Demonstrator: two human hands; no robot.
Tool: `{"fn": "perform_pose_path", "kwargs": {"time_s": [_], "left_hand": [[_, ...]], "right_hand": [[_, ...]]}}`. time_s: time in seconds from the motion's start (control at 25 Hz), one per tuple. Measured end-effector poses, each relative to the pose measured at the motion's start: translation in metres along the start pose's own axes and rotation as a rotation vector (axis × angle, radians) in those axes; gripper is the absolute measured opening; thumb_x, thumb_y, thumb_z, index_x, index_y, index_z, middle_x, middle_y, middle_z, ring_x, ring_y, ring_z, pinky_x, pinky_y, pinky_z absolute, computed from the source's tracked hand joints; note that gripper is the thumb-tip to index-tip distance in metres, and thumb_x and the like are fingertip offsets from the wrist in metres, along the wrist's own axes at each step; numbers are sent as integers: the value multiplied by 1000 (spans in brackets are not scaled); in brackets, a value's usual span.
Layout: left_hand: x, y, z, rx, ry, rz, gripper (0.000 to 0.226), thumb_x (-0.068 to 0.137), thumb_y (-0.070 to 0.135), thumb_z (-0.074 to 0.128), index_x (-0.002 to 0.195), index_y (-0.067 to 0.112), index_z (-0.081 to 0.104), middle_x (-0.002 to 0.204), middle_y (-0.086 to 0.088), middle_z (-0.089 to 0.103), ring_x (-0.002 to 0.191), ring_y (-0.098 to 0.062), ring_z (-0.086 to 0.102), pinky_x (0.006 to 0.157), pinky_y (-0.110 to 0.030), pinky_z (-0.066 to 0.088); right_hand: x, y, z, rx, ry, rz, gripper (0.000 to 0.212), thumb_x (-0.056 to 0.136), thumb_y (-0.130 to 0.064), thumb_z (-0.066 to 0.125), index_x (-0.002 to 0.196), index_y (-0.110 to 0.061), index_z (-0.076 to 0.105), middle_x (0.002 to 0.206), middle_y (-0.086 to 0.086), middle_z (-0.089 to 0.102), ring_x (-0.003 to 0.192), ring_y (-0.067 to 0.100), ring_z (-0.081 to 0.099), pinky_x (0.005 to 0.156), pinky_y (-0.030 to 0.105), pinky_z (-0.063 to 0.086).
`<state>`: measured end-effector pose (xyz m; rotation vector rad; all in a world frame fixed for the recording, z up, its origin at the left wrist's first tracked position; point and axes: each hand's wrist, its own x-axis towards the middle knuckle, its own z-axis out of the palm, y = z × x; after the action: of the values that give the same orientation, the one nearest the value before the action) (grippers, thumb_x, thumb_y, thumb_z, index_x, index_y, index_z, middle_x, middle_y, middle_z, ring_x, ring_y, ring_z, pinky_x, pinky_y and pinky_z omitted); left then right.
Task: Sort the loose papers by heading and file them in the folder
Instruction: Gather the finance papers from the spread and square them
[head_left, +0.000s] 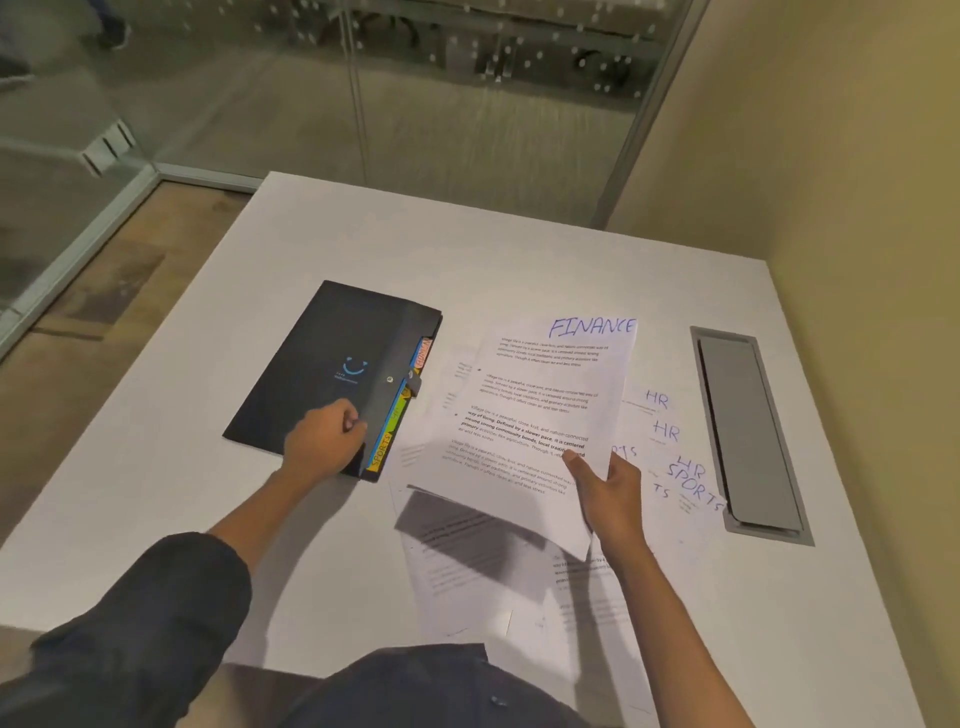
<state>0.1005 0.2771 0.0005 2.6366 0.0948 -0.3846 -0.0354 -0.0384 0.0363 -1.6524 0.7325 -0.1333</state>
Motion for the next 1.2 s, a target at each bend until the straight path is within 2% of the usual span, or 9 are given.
{"fn": "perform_pose_path", "kwargs": {"time_s": [0.12, 0.2, 0.32, 0.44, 0.56, 0.68, 0.8, 1.08, 1.2], "left_hand": [[19, -15, 7, 84, 67, 10, 23, 90, 32, 59, 104, 14, 55, 103, -6, 60, 90, -22, 56, 72, -34, 44], [36, -19, 15, 138, 70, 23, 43, 86, 42, 63, 116, 13, 52, 122, -10, 54, 110, -28, 52, 87, -43, 46], [52, -15, 28, 383, -3, 64, 72, 86, 62, 51, 140, 17, 36, 151, -15, 31, 141, -36, 25, 109, -55, 28], [62, -7, 39, 518, -52, 97, 88, 86, 74, 35, 153, 21, 14, 160, -16, 7, 146, -43, -2, 114, -61, 8], [67, -3, 41, 469, -75, 43, 99, 81, 77, 41, 154, 21, 6, 160, -18, -3, 145, -45, -10, 113, -63, 8], [74, 3, 37, 461, -118, 18, 107, 77, 76, 51, 153, 23, -2, 160, -19, -9, 144, -46, -13, 111, -64, 15], [77, 8, 35, 440, -189, 21, 112, 77, 71, 57, 152, 25, -12, 159, -21, -11, 144, -48, -12, 109, -64, 23], [78, 7, 30, 493, -273, 43, 87, 92, 60, 43, 153, 25, -8, 160, -21, -6, 145, -46, 2, 107, -57, 35], [73, 6, 29, 543, -193, 164, 75, 98, 52, 33, 152, 29, -14, 160, -20, 5, 139, -48, 26, 99, -53, 44]], "right_hand": [[0, 2, 8, 1, 21, 32, 22, 91, -17, 69, 112, -9, 72, 99, -1, 75, 93, 18, 71, 78, 30, 55], [1, 1, 14, -10, 33, 41, 21, 91, -17, 69, 110, -8, 73, 97, 1, 75, 89, 19, 71, 72, 27, 53], [-2, -3, 18, -4, 50, 50, 18, 92, -16, 68, 107, -8, 73, 95, -1, 75, 86, 16, 71, 66, 21, 53], [2, -7, 20, -43, 40, 30, 14, 92, -16, 67, 105, -13, 72, 93, -6, 75, 87, 13, 71, 71, 23, 54], [9, -10, 19, -78, 26, 21, 12, 92, -18, 67, 103, -17, 72, 94, -6, 75, 89, 15, 71, 76, 29, 55], [15, -12, 21, -88, 18, 26, 8, 92, -18, 68, 99, -17, 71, 92, -4, 74, 87, 16, 71, 72, 27, 54], [20, -12, 27, -107, 2, 25, 16, 92, -18, 68, 104, -9, 73, 93, -1, 75, 88, 18, 72, 71, 27, 54], [17, -11, 32, -70, -17, 14, 4, 91, -15, 69, 93, -16, 72, 84, -8, 74, 76, 10, 70, 61, 16, 53], [11, -8, 29, -73, -8, 13, 6, 91, -16, 69, 96, -17, 72, 86, -8, 74, 81, 11, 71, 66, 22, 53]]}}
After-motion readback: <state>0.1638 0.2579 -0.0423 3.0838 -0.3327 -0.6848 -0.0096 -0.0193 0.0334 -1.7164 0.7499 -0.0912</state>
